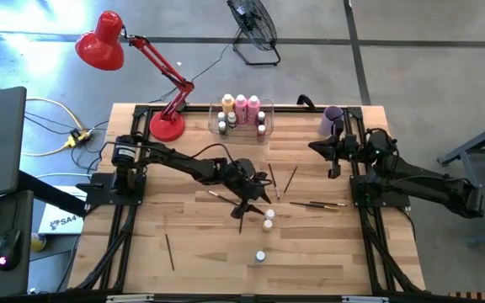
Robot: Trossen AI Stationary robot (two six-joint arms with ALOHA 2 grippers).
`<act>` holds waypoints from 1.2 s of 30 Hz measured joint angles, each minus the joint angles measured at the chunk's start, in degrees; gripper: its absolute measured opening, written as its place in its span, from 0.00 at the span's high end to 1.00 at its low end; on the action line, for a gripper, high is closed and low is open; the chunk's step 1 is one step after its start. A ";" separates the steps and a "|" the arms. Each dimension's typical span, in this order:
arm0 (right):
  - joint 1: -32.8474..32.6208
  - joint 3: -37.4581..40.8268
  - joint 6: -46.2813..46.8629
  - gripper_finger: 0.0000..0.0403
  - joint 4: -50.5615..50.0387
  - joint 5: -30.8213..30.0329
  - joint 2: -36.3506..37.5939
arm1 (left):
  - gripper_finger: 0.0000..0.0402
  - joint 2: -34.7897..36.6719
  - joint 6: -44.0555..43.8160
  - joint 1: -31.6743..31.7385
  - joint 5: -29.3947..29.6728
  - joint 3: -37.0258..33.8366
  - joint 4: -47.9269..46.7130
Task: Pick & Place Paint Supplies
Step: Put the small white paint bottle into the transparent bin
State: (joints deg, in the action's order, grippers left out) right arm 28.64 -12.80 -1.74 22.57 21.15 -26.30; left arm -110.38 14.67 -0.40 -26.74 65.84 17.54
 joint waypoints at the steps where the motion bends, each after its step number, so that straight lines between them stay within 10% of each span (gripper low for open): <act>1: -0.02 0.00 0.00 0.99 0.00 0.02 0.00 | 0.47 -0.53 -0.08 0.00 -0.02 0.60 -0.10; 36: -0.01 0.00 0.00 0.99 -0.09 0.02 0.00 | 0.47 -5.02 0.03 -0.13 -6.21 7.74 -3.58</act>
State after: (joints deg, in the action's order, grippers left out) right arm 28.64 -12.80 -1.74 22.48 21.17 -26.30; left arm -115.39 14.70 -0.54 -32.95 73.58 13.96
